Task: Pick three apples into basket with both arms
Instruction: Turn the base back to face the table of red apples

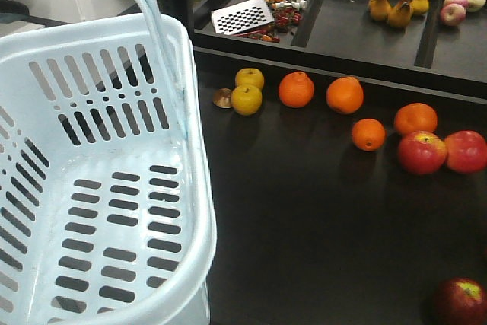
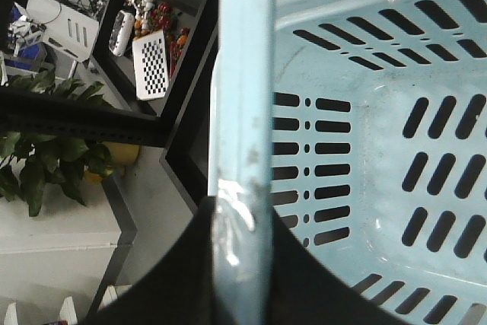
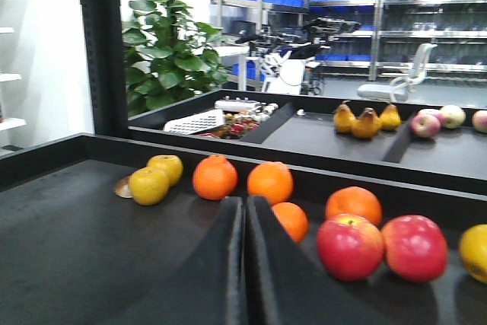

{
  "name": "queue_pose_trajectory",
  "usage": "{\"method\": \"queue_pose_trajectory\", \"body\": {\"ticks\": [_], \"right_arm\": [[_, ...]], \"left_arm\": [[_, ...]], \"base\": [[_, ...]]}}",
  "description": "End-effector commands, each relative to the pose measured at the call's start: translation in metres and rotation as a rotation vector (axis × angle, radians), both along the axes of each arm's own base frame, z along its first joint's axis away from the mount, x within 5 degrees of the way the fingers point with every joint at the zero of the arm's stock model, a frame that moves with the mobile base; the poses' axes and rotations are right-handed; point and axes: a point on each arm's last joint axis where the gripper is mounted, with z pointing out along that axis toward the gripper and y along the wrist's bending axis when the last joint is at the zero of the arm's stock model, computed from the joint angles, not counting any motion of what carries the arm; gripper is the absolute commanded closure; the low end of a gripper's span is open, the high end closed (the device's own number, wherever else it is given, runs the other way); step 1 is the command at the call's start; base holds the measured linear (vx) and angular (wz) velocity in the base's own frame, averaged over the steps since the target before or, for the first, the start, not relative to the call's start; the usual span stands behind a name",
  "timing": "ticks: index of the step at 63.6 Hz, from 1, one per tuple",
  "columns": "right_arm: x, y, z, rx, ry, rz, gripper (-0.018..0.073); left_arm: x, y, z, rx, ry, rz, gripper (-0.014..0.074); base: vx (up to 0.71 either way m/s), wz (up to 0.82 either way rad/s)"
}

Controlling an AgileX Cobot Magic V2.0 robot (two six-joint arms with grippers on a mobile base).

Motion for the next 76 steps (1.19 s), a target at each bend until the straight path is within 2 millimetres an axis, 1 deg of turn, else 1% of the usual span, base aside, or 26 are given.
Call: {"method": "queue_pose_trajectory", "body": {"ticks": [1,76], "right_arm": [[-0.0012,0.0000,0.0035,-0.014,-0.078,-0.004,0.0568],[-0.0012,0.0000,0.0035,-0.014,-0.078,-0.004,0.0568]], "left_arm": [[-0.0043,0.0051,0.0142,-0.061,-0.078,0.003,0.0603],[-0.0043,0.0051,0.0142,-0.061,-0.078,0.003,0.0603]], "base": [[0.00,-0.30],[0.04,-0.27]]}}
